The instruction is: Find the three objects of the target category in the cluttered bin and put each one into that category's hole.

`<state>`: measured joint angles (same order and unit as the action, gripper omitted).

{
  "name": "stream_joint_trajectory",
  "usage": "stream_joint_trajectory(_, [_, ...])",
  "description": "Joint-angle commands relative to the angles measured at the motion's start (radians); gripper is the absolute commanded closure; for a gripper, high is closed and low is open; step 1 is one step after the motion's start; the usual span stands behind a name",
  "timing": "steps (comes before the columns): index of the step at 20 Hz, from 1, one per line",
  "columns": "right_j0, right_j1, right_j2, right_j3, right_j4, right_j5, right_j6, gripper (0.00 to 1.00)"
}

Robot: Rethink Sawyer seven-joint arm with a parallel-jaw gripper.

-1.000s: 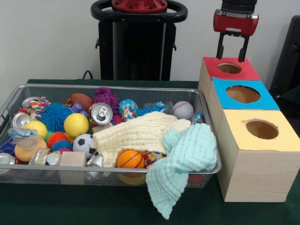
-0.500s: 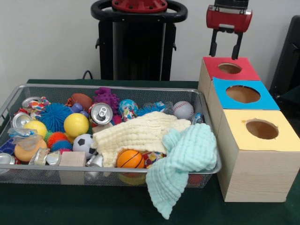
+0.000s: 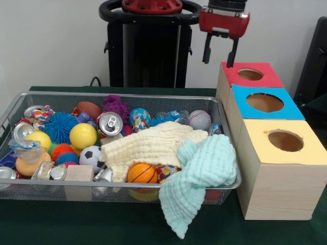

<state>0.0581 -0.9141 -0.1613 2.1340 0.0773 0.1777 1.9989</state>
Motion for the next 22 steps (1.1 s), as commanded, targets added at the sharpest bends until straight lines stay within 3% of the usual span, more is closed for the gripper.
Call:
stream_joint_trajectory(1, [-0.099, 0.044, 0.099, -0.089, -0.097, 0.045, -0.035, 0.00])
stream_joint_trajectory(10, [-0.168, 0.012, 0.131, -0.094, -0.167, 0.106, -0.052, 0.00])
stream_joint_trajectory(22, [-0.288, 0.019, 0.218, -0.109, -0.246, 0.082, -0.061, 0.00])
